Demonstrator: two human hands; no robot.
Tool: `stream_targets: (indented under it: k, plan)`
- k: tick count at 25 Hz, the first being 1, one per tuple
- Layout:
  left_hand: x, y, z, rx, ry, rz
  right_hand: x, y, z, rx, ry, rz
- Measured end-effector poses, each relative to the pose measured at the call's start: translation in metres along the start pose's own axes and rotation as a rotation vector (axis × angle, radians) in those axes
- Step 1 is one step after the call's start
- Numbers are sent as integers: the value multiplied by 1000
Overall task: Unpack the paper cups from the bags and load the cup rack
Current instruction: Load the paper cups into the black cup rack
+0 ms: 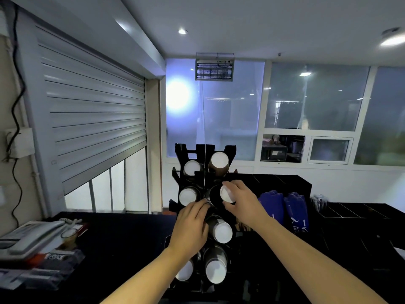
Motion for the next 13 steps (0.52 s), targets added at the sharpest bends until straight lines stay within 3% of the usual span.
stream_targets:
  k: [4, 13]
  plan:
    - [-2, 0, 0, -4, -10, -10, 6, 2, -5, 22, 0, 105]
    - [-6, 0, -1, -51, -32, 12, 8, 13, -21, 169, -13, -66]
Point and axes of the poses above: each hand's wrist, its own z-axis away from the middle knuckle, its own y-axis out of the palm, x = y × z, the point moved 4 cm from there along -z, towards the middle knuckle
